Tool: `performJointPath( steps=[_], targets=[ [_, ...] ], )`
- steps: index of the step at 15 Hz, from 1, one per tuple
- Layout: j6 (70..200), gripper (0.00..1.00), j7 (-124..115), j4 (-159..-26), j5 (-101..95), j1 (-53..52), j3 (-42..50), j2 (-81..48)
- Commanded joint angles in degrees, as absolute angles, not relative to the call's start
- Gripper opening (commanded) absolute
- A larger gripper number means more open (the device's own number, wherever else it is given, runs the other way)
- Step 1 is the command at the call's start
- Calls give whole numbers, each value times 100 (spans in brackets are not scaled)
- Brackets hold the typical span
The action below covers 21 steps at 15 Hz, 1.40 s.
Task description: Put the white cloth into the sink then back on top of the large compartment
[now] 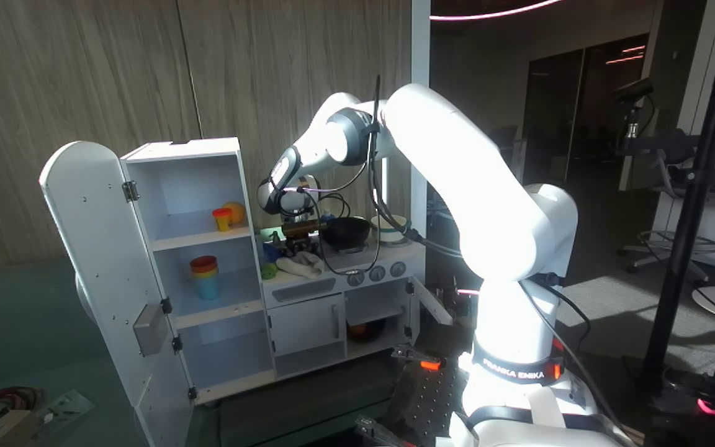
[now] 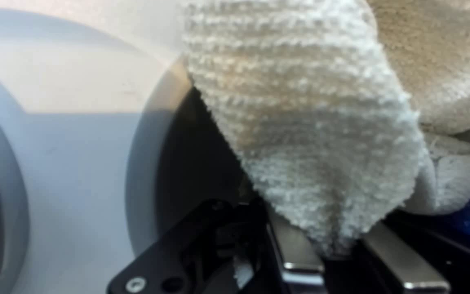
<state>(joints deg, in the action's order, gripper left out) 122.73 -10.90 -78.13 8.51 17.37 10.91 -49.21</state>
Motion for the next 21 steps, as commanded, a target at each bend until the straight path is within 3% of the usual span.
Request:
performJointPath(
  steps=[1,8,21],
  targets=[
    [12113,5,-1281,-7628,898,1812,1098,-5068],
    [12155,5,-1241,-7747,1082,1911,1048,-4956],
    [15171,5,35,-10739,2339,2356,538,-2980]
  ],
)
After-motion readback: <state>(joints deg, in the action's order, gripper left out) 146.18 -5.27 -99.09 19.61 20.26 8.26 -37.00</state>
